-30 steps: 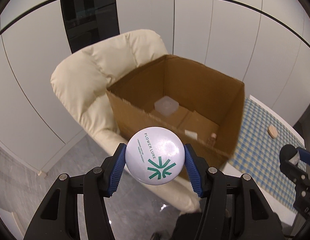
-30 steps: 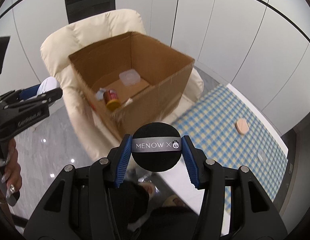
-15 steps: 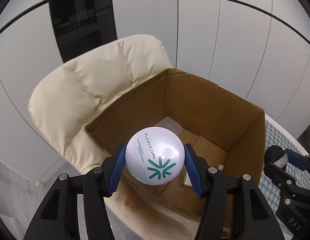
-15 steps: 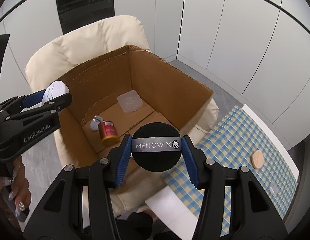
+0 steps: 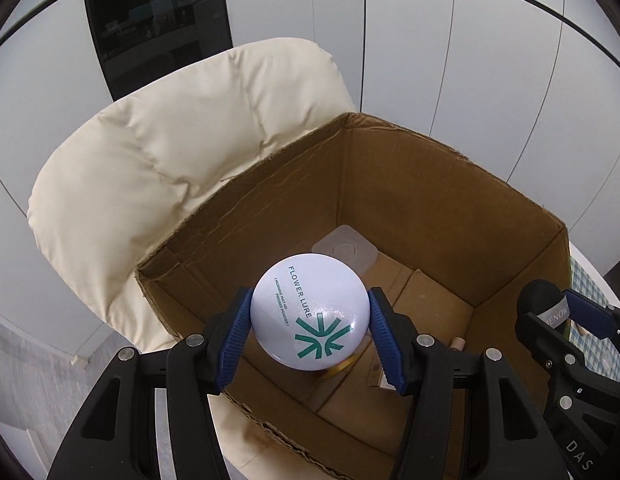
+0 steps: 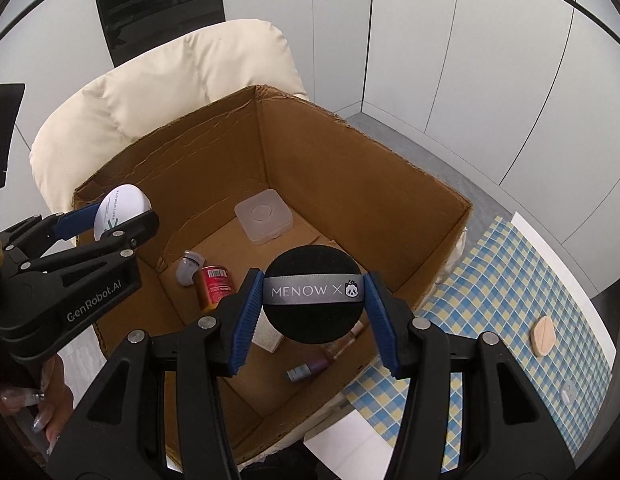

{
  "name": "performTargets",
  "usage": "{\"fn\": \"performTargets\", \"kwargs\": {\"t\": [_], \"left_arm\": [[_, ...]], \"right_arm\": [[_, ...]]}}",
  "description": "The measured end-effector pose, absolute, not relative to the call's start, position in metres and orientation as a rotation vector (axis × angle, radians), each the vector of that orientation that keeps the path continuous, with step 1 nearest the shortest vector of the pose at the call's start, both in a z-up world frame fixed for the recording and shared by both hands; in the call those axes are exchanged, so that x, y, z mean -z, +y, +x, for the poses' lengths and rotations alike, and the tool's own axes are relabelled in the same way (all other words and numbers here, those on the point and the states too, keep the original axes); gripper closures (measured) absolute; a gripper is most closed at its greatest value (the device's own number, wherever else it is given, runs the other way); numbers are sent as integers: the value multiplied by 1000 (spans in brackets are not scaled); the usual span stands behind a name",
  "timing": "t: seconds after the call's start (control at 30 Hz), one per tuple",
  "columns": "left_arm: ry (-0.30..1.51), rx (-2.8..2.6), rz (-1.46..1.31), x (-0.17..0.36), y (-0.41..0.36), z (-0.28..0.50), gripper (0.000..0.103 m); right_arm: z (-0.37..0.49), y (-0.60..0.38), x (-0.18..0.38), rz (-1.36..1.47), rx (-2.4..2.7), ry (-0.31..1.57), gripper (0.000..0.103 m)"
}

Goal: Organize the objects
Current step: 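Lower both compacts into the box and open both tools to drop them, then withdraw both open tools up and out of the cardboard box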

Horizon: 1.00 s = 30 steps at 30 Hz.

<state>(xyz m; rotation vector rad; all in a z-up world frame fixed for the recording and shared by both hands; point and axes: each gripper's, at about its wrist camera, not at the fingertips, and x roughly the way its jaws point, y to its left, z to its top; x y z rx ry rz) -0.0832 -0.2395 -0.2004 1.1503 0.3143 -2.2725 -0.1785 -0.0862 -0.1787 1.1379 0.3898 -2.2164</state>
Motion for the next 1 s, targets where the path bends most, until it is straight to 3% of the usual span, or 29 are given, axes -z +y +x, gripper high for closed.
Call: {"fn": "performTargets", "kwargs": {"t": [0.03,0.1,0.13,0.17,0.23,1.0], "left_arm": [[317,2278,1142,199,-239,-81,45],[341,2290,1133,196,-240,-79,39],[360,2305,1122,193,-241,-77,26],[369,2318,1111,191,-241,-75,10],[353,2327,1071,184,-239,-70,0],[382,2301,1047,162,-237,-44,0]], "right_arm": [[-179,-87,178,1129,2217,385,47],[-178,-87,176,1107,2235,388,25],[-177,-87,175,1101,2250,399,4],[-177,-88,174,1089,2269,414,0],[-174,-88,172,1065,2277,436,0],[-171,-66,161,1151,2307,364,0]]}}
